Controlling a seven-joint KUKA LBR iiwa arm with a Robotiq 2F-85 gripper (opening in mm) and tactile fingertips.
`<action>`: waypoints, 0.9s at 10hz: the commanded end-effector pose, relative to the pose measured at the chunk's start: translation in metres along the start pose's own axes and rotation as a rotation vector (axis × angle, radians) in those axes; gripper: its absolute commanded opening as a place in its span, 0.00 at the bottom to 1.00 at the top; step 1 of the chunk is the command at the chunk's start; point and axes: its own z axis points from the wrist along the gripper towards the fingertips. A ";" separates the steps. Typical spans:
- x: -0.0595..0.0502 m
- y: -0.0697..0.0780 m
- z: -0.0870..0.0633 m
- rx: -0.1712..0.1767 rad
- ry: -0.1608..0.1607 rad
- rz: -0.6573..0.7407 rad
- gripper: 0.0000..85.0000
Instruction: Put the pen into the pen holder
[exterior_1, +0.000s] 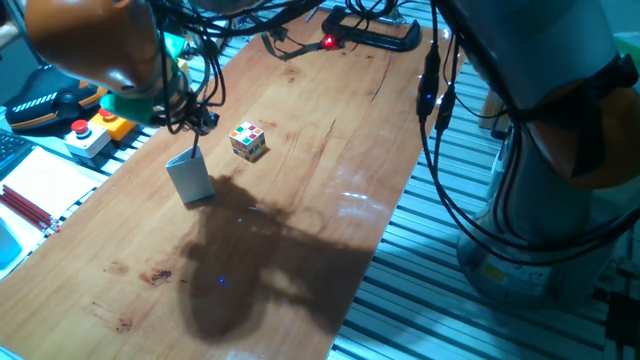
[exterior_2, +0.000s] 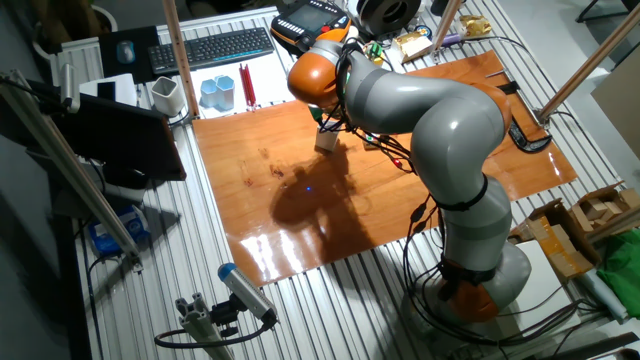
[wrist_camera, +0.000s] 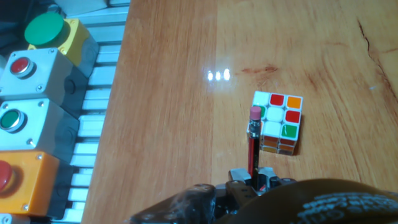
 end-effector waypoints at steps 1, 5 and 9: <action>0.002 0.000 0.001 -0.002 -0.003 0.000 0.01; 0.010 -0.003 0.007 -0.006 -0.006 0.005 0.01; 0.012 -0.001 0.010 -0.003 -0.002 0.006 0.01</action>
